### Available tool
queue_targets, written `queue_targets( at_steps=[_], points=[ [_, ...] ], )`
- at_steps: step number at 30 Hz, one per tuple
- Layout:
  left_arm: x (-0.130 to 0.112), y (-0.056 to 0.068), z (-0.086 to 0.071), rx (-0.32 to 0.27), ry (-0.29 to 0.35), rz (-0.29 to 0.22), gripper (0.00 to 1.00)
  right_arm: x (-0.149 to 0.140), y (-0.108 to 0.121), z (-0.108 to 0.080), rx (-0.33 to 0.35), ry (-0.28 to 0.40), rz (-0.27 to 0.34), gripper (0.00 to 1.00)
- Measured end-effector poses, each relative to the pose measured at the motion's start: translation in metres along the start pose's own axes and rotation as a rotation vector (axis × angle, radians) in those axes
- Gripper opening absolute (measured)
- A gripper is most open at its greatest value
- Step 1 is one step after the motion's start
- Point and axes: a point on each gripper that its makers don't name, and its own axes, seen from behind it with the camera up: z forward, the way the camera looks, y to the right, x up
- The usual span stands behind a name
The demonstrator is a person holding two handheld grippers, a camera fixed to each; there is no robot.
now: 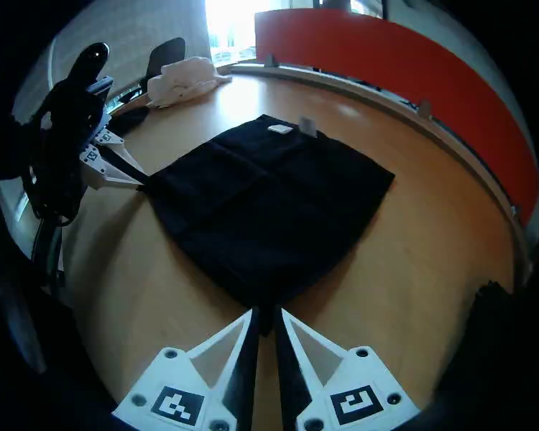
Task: Fold towel
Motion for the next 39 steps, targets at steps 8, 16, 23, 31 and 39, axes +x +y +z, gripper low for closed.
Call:
queue_targets(
  at_steps=[8,16,23,31,39],
  points=[
    [0.009,0.001,-0.014,0.009,0.012,-0.026,0.15,0.017,0.001,-0.012,-0.008,0.042,0.01,0.14],
    [0.025,-0.003,-0.036,0.019,0.036,-0.075,0.15,0.043,0.0,-0.032,-0.012,0.099,0.013,0.14],
    [0.041,-0.005,-0.057,0.029,0.057,-0.087,0.14,0.062,-0.001,-0.051,-0.018,0.135,0.004,0.14],
    [0.061,-0.004,-0.083,0.031,0.089,-0.108,0.14,0.075,-0.002,-0.071,-0.029,0.16,0.002,0.14],
    [0.078,-0.001,-0.108,0.03,0.12,-0.118,0.14,0.083,-0.003,-0.089,-0.029,0.176,-0.005,0.14]
  ],
)
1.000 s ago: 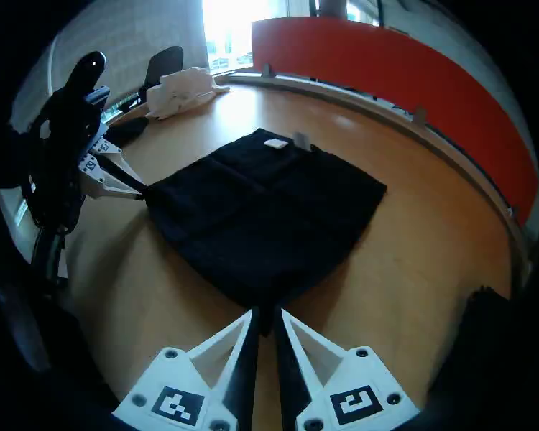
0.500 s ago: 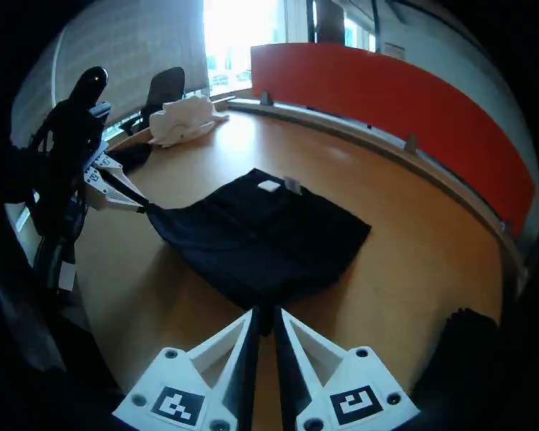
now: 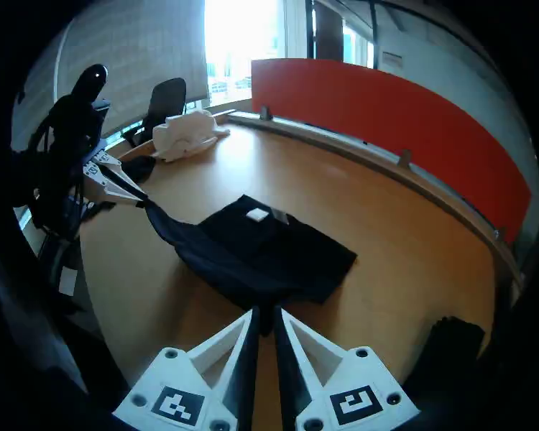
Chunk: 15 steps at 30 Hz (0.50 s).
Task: Fold towel
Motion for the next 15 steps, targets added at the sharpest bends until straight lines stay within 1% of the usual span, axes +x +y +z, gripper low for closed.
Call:
queue_targets(
  at_steps=[6,15],
  points=[
    [0.011,0.004,-0.013,-0.004,0.014,-0.002,0.14,0.006,-0.002,-0.012,0.004,0.004,-0.01,0.14],
    [0.019,0.006,-0.024,-0.01,0.03,-0.011,0.14,0.011,-0.012,-0.025,0.013,0.005,-0.021,0.14]
  ],
)
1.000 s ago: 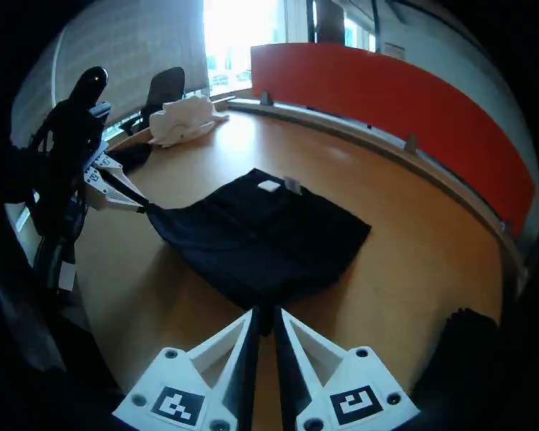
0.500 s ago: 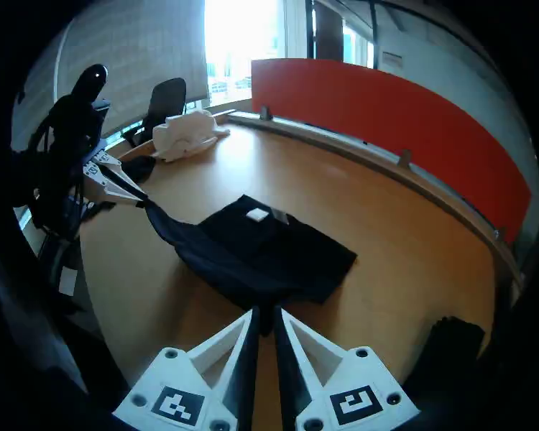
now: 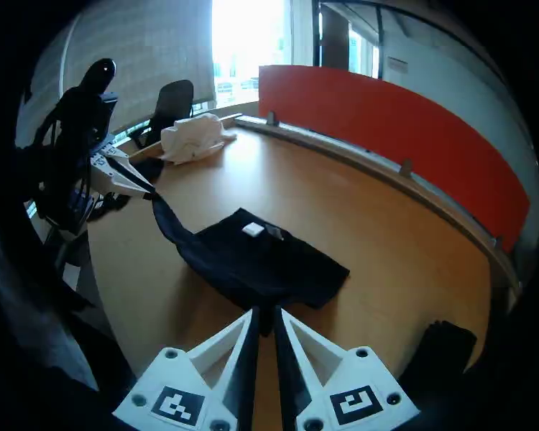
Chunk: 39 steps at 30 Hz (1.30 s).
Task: Fold towel
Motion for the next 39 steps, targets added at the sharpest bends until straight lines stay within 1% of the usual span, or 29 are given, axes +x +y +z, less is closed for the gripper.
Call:
queue_targets(
  at_steps=[9,18,24,30,39],
  points=[
    [0.007,0.003,-0.011,-0.009,0.015,0.004,0.14,0.004,-0.008,-0.012,0.008,0.003,-0.001,0.14],
    [0.005,0.004,-0.016,-0.012,0.014,0.012,0.13,0.005,-0.012,-0.016,0.011,0.009,0.003,0.14],
    [0.004,0.004,-0.015,-0.012,0.014,0.008,0.13,0.003,-0.012,-0.015,0.011,0.004,0.002,0.14],
    [0.003,0.002,-0.013,-0.008,0.011,0.005,0.13,0.001,-0.012,-0.012,0.011,-0.006,-0.001,0.14],
    [0.006,-0.005,0.0,0.006,0.012,0.001,0.13,-0.004,-0.002,0.0,0.005,-0.036,-0.002,0.14]
  ],
)
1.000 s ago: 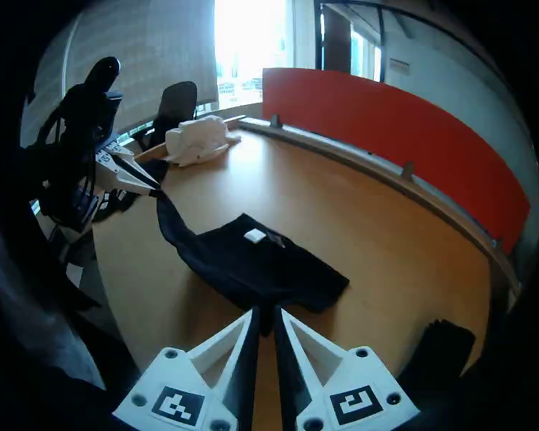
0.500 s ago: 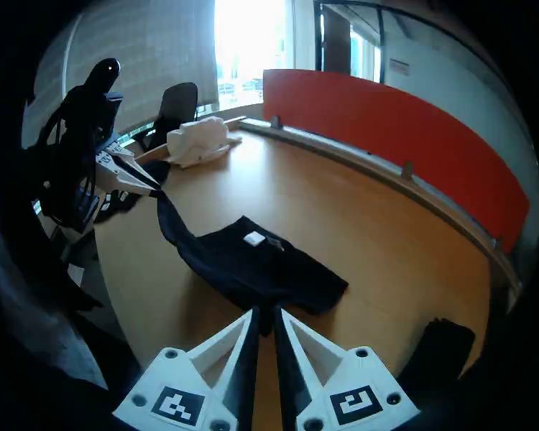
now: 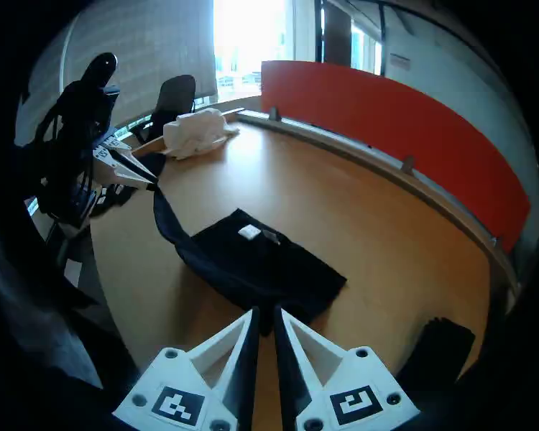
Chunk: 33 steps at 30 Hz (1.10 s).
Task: Fold towel
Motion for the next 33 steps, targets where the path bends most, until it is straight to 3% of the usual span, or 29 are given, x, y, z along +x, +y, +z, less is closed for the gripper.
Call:
queue_targets(
  at_steps=[9,18,29,31,33],
  points=[
    [-0.003,-0.006,0.02,0.006,-0.012,-0.013,0.13,-0.003,0.005,0.016,0.015,-0.019,0.016,0.14],
    [-0.007,-0.003,0.02,-0.004,-0.01,-0.026,0.13,-0.009,-0.001,0.018,0.021,-0.028,0.015,0.14],
    [-0.008,0.001,0.018,-0.011,-0.012,-0.005,0.13,-0.01,0.002,0.019,0.015,-0.03,0.005,0.14],
    [-0.009,0.002,0.017,-0.014,-0.016,-0.008,0.14,-0.011,0.001,0.019,0.016,-0.03,0.003,0.14],
    [-0.01,0.003,0.017,-0.016,-0.018,-0.011,0.25,-0.011,0.001,0.02,0.016,-0.03,0.002,0.14]
  ],
)
